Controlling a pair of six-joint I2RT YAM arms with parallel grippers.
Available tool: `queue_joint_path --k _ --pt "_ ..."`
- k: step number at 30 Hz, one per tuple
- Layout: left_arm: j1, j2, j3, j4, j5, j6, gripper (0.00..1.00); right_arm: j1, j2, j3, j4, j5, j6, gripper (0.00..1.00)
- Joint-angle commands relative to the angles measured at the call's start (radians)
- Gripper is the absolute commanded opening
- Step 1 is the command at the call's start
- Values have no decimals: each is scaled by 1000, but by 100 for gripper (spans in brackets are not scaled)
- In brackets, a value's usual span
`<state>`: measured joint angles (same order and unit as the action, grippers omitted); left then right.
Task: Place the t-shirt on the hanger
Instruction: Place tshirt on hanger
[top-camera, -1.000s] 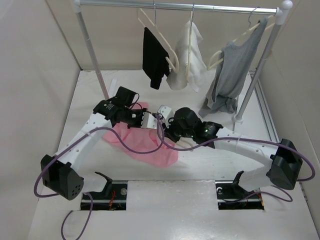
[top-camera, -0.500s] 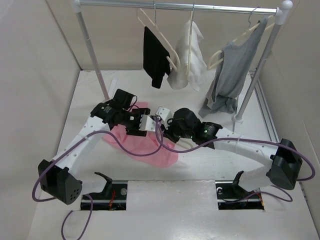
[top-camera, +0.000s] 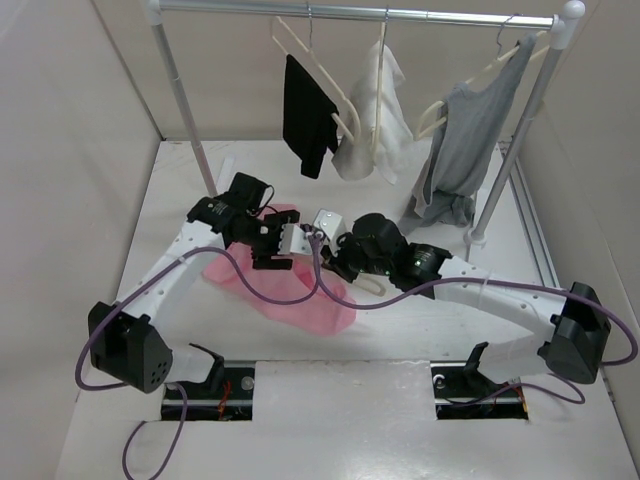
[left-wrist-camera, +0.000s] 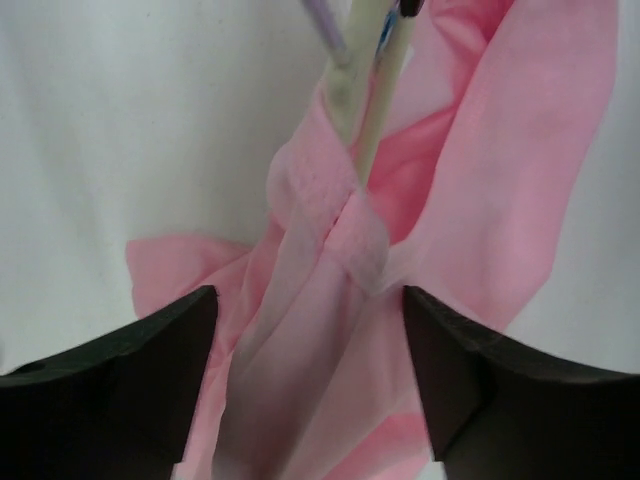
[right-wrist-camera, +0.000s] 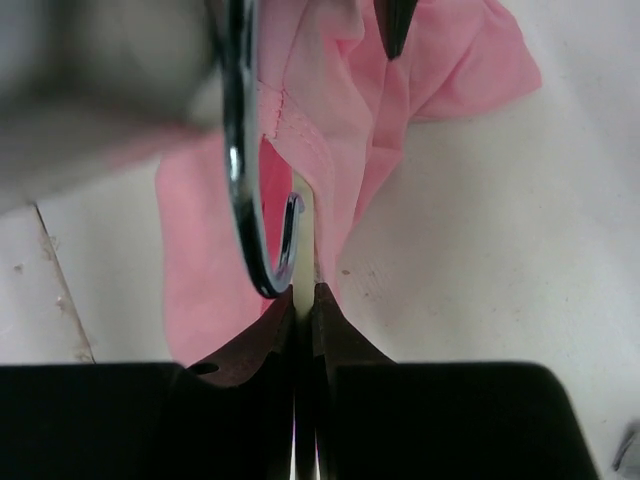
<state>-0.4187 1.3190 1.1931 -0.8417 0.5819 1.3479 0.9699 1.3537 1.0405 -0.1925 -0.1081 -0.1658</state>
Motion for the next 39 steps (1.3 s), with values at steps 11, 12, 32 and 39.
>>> queue_joint_path --k 11,12,32,39 --pt "21 -26 54 -30 -40 -128 0 1 -50 35 94 76 29 10" --pt "21 -44 54 -16 -51 -148 0 1 -50 49 94 76 63 42" --pt "40 -322 -256 236 -128 -688 0 -19 -67 -71 -49 332 690 55" --pt "40 -311 -265 254 -108 -708 0 -10 120 7 65 363 690 77"
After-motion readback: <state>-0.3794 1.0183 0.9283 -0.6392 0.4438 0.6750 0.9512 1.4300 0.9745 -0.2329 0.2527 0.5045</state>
